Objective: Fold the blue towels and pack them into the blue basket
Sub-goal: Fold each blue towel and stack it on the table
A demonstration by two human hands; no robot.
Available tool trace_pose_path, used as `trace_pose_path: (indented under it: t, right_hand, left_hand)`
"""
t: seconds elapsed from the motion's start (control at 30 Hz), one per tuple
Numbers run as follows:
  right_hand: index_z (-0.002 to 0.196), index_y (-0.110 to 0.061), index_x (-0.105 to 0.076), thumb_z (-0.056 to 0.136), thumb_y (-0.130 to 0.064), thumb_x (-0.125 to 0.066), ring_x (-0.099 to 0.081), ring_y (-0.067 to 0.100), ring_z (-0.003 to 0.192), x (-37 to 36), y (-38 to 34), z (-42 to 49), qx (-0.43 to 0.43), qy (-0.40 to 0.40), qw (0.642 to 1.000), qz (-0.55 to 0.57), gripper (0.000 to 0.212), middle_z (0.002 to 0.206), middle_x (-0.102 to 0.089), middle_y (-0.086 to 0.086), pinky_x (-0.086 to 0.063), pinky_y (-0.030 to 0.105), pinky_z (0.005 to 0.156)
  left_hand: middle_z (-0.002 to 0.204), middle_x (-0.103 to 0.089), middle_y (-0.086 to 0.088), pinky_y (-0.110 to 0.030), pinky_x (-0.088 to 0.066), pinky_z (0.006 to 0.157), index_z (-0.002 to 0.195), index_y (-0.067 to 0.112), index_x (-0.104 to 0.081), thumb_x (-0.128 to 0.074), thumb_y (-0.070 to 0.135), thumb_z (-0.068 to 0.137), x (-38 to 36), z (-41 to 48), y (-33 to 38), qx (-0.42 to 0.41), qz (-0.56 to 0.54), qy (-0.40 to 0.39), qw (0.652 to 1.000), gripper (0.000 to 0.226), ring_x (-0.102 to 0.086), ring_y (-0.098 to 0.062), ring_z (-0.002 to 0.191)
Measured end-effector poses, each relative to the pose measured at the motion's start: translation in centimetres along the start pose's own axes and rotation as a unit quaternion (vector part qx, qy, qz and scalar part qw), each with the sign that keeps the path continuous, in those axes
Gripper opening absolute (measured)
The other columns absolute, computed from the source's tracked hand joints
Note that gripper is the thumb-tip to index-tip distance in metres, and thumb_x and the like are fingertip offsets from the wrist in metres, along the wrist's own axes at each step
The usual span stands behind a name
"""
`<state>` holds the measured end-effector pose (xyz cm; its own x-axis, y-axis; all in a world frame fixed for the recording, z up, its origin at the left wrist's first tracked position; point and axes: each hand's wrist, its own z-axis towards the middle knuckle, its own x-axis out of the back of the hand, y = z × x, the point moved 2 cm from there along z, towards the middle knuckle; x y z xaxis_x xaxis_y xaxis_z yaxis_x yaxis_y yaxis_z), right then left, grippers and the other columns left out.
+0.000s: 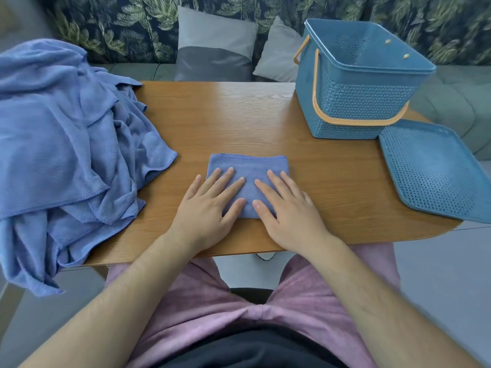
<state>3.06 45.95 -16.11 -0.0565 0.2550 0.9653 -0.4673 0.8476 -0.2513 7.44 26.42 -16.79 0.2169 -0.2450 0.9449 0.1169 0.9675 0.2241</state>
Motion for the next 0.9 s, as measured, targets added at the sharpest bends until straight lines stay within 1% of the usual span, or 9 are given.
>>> trace_pose_path:
  t: [0.17,0.27,0.33,0.4,0.5,0.6,0.7,0.8,0.9]
  right_hand:
    - [0.159,-0.039,-0.023,0.104,-0.059,-0.022,0.002,0.014,0.156,-0.3,-0.4,4.0,-0.004,-0.014,1.000,0.000,0.059,0.170,-0.009,-0.009,-0.012,0.041,0.126]
    - [0.160,-0.038,-0.019,0.104,-0.059,-0.022,0.006,0.013,0.156,-0.3,-0.8,8.1,0.004,-0.037,0.999,0.003,0.059,0.170,-0.005,-0.009,-0.008,0.039,0.127]
    - [0.160,-0.039,-0.018,0.105,-0.058,-0.021,0.007,0.013,0.156,-0.4,-0.9,11.3,0.005,-0.047,0.999,-0.001,0.059,0.170,-0.004,-0.008,-0.006,0.038,0.127]
    - [0.160,-0.039,-0.020,0.105,-0.058,-0.022,0.007,0.016,0.156,-0.8,-1.3,14.7,0.005,-0.042,0.999,0.010,0.058,0.170,-0.004,-0.008,-0.008,0.040,0.126]
    - [0.151,-0.032,-0.045,0.102,-0.054,-0.038,-0.010,0.028,0.154,-1.9,-2.1,18.2,0.012,0.064,0.996,0.061,0.054,0.166,-0.025,0.000,-0.025,0.046,0.121]
    - [0.114,-0.025,-0.070,0.088,-0.042,-0.059,-0.047,0.030,0.117,-2.8,-3.0,20.4,0.043,0.223,0.973,0.035,0.033,0.127,-0.058,0.001,-0.051,0.046,0.087]
    - [0.109,-0.029,-0.070,0.084,-0.040,-0.056,-0.056,0.028,0.103,-3.6,-4.2,23.5,0.029,0.196,0.980,0.002,0.031,0.117,-0.061,-0.003,-0.048,0.041,0.076]
    - [0.137,-0.034,-0.058,0.094,-0.039,-0.048,-0.051,0.028,0.122,-3.9,-5.5,27.3,0.015,0.121,0.993,-0.001,0.045,0.142,-0.052,-0.005,-0.039,0.043,0.095]
    - [0.152,-0.036,-0.041,0.100,-0.041,-0.041,-0.039,0.025,0.134,-4.2,-6.5,29.9,-0.013,0.073,0.997,-0.003,0.052,0.157,-0.036,-0.007,-0.029,0.042,0.107]
  left_hand:
    - [0.161,-0.036,0.002,-0.044,-0.014,0.123,0.150,0.030,-0.046,-0.025,0.055,0.101,-0.2,2.4,-1.1,0.026,0.040,0.036,0.998,0.059,-0.025,-0.021,0.152]
    - [0.134,-0.060,-0.003,-0.043,-0.040,0.099,0.123,0.021,-0.066,-0.045,0.040,0.101,0.4,4.6,-1.1,0.011,0.080,0.144,0.986,0.036,-0.052,-0.029,0.127]
    - [0.116,-0.062,0.003,-0.037,-0.040,0.081,0.106,0.023,-0.068,-0.047,0.036,0.100,0.2,6.1,-1.7,0.025,0.077,0.177,0.981,0.025,-0.058,-0.025,0.106]
    - [0.111,-0.062,0.006,-0.036,-0.039,0.076,0.103,0.025,-0.068,-0.047,0.036,0.099,-0.6,7.7,-3.1,0.059,0.068,0.179,0.980,0.024,-0.060,-0.022,0.100]
    - [0.117,-0.063,0.005,-0.035,-0.039,0.081,0.106,0.025,-0.068,-0.048,0.033,0.097,-1.8,10.5,-5.9,0.111,0.071,0.165,0.977,0.023,-0.060,-0.019,0.105]
    - [0.122,-0.064,-0.001,-0.037,-0.038,0.087,0.111,0.021,-0.068,-0.044,0.028,0.090,-2.3,13.7,-8.7,0.146,0.076,0.149,0.975,0.033,-0.060,-0.023,0.108]
    - [0.128,-0.064,-0.005,-0.043,-0.040,0.100,0.120,0.019,-0.068,-0.030,0.030,0.086,-2.1,16.8,-11.8,0.172,0.069,0.117,0.976,0.052,-0.058,-0.025,0.118]
    - [0.144,-0.054,-0.008,-0.048,-0.032,0.112,0.138,0.019,-0.058,-0.016,0.036,0.087,-1.4,19.4,-14.2,0.187,0.068,0.058,0.978,0.068,-0.047,-0.026,0.135]
    - [0.162,-0.029,-0.002,-0.047,-0.010,0.123,0.155,0.025,-0.033,-0.022,0.032,0.100,-1.0,21.7,-16.3,0.202,0.061,-0.022,0.977,0.056,-0.020,-0.023,0.152]
